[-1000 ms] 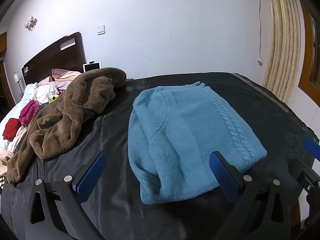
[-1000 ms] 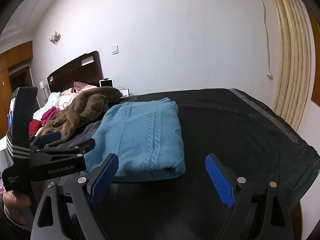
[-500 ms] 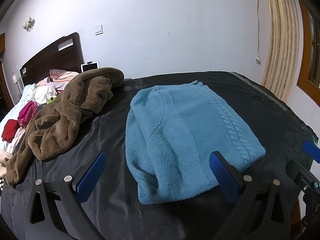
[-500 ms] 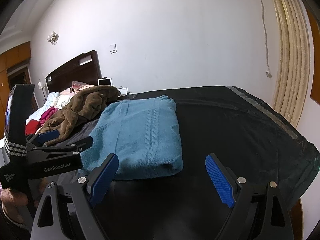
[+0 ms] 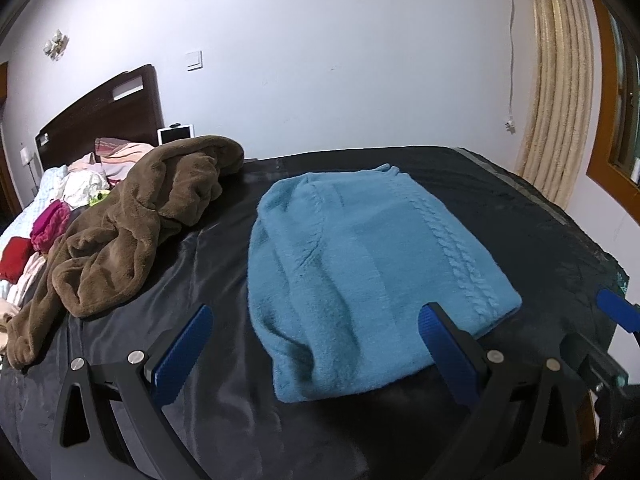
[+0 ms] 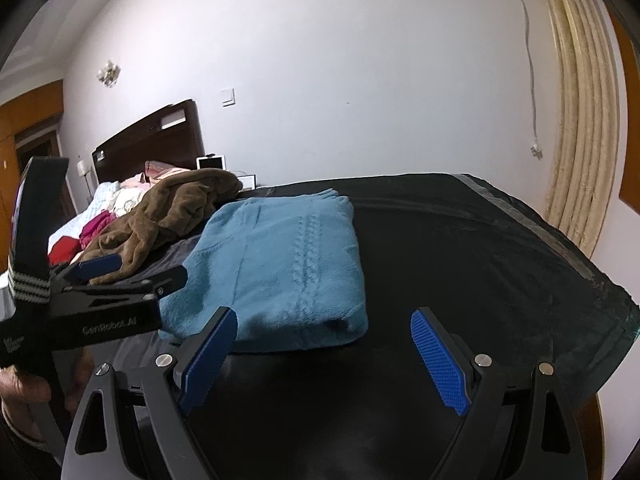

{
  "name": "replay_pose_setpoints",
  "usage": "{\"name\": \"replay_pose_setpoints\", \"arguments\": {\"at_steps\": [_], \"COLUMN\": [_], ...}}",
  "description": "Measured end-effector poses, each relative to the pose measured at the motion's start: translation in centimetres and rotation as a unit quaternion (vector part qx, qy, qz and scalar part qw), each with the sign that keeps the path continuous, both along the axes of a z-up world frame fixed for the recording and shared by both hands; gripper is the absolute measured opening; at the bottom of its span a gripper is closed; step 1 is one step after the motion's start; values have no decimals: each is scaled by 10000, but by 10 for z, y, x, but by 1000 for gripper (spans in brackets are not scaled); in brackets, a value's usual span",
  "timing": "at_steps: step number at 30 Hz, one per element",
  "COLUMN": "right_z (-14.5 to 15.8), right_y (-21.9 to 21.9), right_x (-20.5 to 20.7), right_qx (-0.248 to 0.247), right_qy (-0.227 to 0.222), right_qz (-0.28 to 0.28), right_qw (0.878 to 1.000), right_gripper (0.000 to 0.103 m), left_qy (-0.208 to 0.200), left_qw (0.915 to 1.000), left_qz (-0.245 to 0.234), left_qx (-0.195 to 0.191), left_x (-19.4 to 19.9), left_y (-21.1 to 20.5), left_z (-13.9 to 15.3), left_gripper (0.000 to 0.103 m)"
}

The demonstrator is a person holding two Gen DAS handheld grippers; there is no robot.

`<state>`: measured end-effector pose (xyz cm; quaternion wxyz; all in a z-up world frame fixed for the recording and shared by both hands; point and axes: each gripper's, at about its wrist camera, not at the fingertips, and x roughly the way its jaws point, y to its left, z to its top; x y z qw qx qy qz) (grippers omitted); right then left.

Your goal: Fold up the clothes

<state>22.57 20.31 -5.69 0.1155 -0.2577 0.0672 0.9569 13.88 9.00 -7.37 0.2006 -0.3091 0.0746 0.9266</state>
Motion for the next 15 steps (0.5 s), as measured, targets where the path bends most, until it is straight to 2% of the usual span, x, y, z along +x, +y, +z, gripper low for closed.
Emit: {"name": "replay_pose_setpoints", "arguments": {"at_steps": [8, 11, 15], "right_z": [0, -2, 0], "right_y": [5, 16, 40], "right_x": [1, -5, -16], "right_qx": [-22, -126, -548], "right_qy": [43, -12, 11], "right_qz": [-32, -54, -4], "right_qw": [10000, 9999, 9985], "right_gripper": [91, 91, 91], "left_qy": [78, -162, -486], "left_qw": [9999, 9993, 9967], "left_qz": [104, 185, 227], "left_qx": [68, 283, 609], "left_x": [-4, -19, -41], "left_y": [-16, -34, -55], "left_z": [7, 8, 10], "left_gripper": [103, 103, 103]}}
